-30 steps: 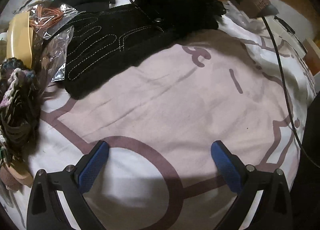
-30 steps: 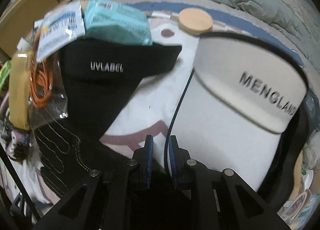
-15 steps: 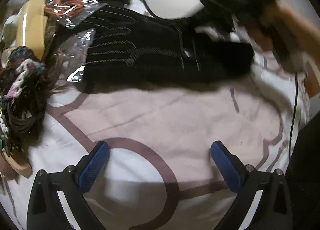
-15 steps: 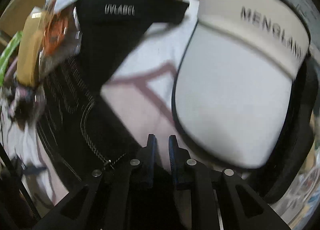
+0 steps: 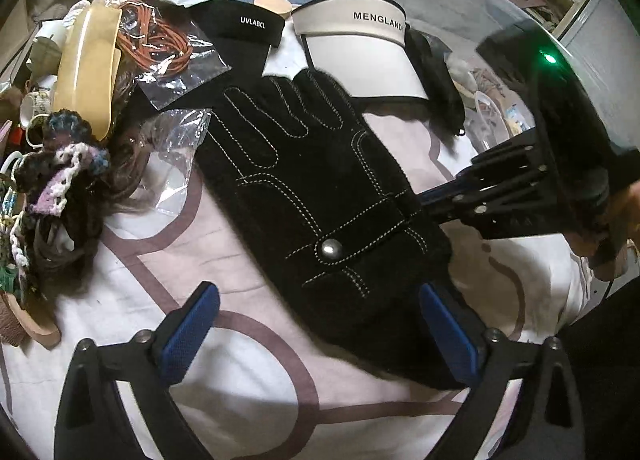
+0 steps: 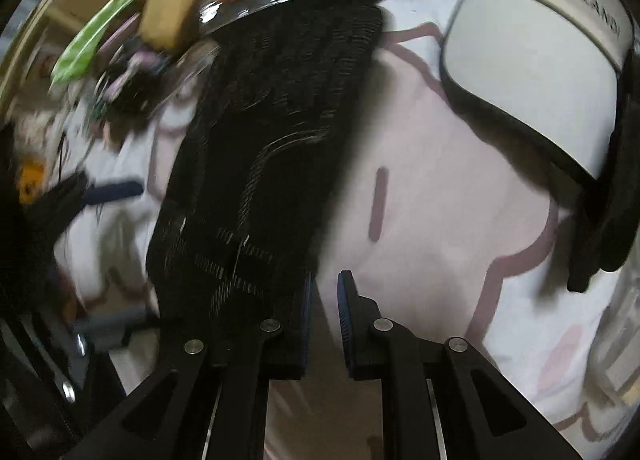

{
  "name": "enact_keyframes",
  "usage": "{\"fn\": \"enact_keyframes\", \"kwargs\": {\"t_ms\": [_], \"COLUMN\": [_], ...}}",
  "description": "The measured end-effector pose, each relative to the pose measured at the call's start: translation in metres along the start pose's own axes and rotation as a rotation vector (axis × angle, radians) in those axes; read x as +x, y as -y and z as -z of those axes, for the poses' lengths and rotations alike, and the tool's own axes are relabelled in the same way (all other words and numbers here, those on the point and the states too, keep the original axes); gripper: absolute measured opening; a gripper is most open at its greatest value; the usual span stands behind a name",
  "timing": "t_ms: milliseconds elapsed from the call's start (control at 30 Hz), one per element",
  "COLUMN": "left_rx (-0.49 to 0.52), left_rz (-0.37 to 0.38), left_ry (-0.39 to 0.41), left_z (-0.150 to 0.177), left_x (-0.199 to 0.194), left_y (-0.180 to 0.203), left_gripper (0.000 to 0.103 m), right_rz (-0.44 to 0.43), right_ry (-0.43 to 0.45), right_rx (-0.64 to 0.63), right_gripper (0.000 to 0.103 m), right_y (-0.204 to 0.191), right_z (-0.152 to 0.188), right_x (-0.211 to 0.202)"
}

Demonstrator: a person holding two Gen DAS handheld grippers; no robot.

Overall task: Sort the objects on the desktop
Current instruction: 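Lower the right gripper toward the black suede glove, then close the right gripper on the cuff of the black suede glove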

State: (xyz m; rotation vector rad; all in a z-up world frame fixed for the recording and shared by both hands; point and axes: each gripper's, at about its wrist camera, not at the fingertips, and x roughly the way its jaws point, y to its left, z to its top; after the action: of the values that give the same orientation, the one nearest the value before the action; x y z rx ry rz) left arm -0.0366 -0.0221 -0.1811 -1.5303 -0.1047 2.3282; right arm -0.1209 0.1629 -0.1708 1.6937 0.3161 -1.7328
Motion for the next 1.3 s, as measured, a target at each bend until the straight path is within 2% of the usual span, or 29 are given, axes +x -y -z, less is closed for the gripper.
{"fn": "enact_keyframes", "kwargs": {"t_ms": [100, 200, 333, 467, 700, 800, 900, 1300], "left_rx": [-0.017, -0.022, -0.010, 0.011, 0.041, 0.037, 0.022, 0.014], "left_rz": [0.003, 0.007, 0.021, 0.043, 0.033, 0.033, 0.039, 0.053], "left_ry": [-0.004, -0.020, -0.043, -0.068, -0.071, -0.067, -0.063, -0.035], "left_z": [0.001, -0.005, -0.010, -0.006, -0.004, -0.002, -0.001, 0.010], "left_x": [0.009, 0.026, 0.040, 0.043, 0.047, 0.044, 0.042, 0.021], "left_y": [-0.009, 0.002, 0.012, 0.017, 0.018, 0.013, 0.008, 0.008], "left_gripper": [0.093, 0.089, 0.089, 0.089, 0.089, 0.089, 0.089, 0.089], "right_rz": [0.048, 0.066, -0.037, -0.079, -0.035, -0.049, -0.122, -0.159], "right_ry": [0.048, 0.139, 0.206, 0.182, 0.112, 0.086, 0.045, 0.009], "right_rx": [0.009, 0.036, 0.033, 0.010, 0.015, 0.014, 0.041, 0.008], "right_gripper": [0.016, 0.016, 0.016, 0.016, 0.016, 0.016, 0.016, 0.017], "right_y": [0.004, 0.008, 0.013, -0.028, -0.043, -0.041, -0.035, -0.039], "right_z": [0.002, -0.001, -0.021, -0.020, -0.045, -0.043, -0.037, 0.004], "right_x": [-0.015, -0.036, -0.045, -0.015, 0.026, 0.029, 0.030, 0.021]}}
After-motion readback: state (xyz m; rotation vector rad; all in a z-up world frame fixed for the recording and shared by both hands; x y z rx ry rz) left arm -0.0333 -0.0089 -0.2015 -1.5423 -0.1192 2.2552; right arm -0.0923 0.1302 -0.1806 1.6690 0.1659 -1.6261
